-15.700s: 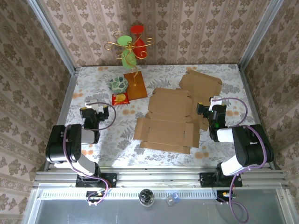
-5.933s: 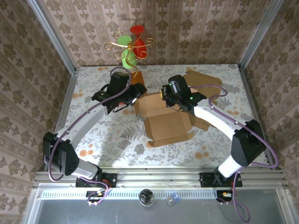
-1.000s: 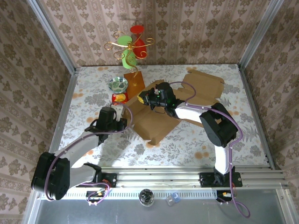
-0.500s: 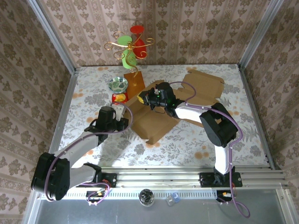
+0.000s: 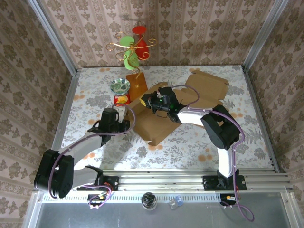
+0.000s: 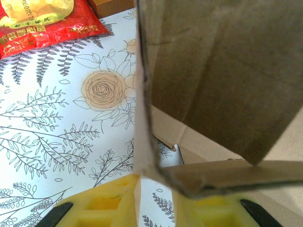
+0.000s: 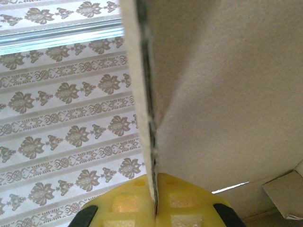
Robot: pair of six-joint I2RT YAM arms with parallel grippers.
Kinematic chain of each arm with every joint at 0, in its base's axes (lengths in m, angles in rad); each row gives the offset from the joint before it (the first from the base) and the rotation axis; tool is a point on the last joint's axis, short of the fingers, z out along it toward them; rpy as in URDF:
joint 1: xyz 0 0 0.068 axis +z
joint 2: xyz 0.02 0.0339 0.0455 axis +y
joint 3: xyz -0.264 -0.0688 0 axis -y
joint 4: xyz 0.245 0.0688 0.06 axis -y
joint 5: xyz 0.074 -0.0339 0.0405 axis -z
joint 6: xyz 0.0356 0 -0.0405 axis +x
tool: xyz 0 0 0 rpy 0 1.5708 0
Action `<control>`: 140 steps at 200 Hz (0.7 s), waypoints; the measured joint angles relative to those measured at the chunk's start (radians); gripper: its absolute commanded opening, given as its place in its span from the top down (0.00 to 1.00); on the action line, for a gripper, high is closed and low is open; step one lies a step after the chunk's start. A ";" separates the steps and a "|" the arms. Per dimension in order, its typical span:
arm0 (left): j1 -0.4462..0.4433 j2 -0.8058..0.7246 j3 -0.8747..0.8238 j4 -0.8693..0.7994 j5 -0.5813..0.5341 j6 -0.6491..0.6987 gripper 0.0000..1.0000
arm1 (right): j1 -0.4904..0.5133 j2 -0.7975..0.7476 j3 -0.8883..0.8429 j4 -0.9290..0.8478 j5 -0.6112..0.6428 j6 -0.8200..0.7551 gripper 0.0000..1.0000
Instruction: Fold the paper box
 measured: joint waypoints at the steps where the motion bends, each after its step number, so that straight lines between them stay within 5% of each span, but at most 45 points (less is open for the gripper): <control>1: 0.000 0.000 0.000 0.000 0.000 0.000 0.79 | 0.001 0.000 -0.001 0.002 0.001 0.000 1.00; 54: 0.001 0.000 0.000 0.013 0.000 -0.015 0.80 | 0.013 0.016 -0.007 0.055 0.038 0.003 1.00; 94: 0.001 0.010 0.000 0.019 -0.013 -0.035 0.68 | 0.021 0.018 -0.008 0.061 0.053 0.012 1.00; 140: 0.001 0.032 0.009 0.033 -0.038 -0.042 0.78 | 0.022 0.018 -0.013 0.069 0.067 0.024 1.00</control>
